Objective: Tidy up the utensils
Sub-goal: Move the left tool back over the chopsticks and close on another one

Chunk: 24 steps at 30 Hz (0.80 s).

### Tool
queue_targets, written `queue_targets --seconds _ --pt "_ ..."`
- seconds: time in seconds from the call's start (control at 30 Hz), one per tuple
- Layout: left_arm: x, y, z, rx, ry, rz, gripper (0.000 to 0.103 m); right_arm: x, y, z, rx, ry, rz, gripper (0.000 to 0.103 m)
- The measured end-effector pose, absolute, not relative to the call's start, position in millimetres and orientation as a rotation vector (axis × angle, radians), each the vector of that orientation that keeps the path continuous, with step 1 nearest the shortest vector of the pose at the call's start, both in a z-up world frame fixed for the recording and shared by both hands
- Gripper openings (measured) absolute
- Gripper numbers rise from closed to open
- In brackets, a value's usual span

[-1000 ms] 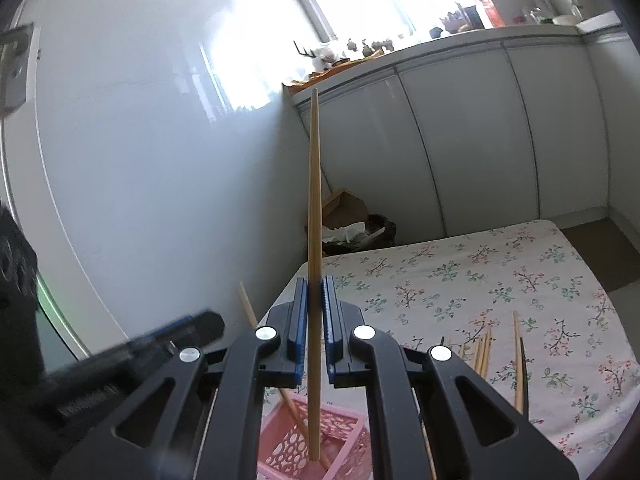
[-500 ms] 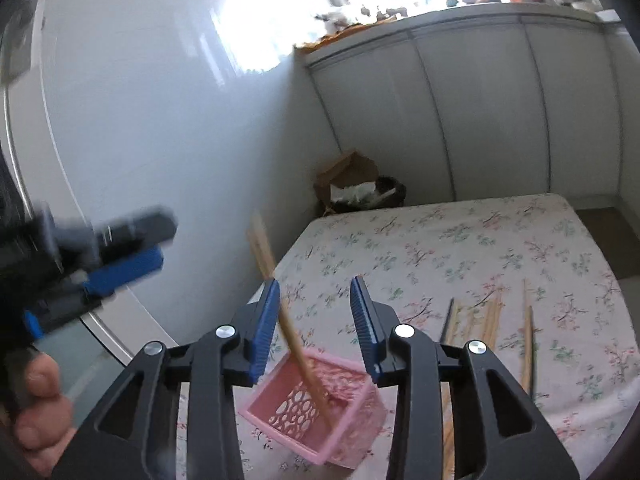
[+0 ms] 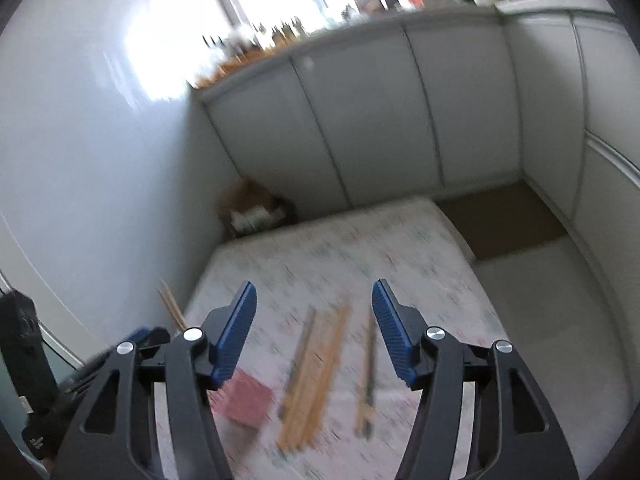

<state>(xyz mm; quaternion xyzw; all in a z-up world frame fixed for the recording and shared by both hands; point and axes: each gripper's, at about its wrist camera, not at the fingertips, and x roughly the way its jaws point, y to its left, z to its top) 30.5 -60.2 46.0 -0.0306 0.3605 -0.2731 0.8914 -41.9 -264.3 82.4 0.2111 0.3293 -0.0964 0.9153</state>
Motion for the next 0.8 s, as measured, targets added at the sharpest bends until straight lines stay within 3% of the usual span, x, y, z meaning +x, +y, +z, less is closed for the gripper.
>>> queue_targets --seconds 0.33,0.8 --pt "39 -126 -5 0.117 0.939 -0.559 0.046 -34 -310 32 0.554 0.886 -0.244 0.060" --pt "66 -172 -55 0.155 1.096 -0.557 0.046 -30 -337 10 0.638 0.959 -0.266 0.060"
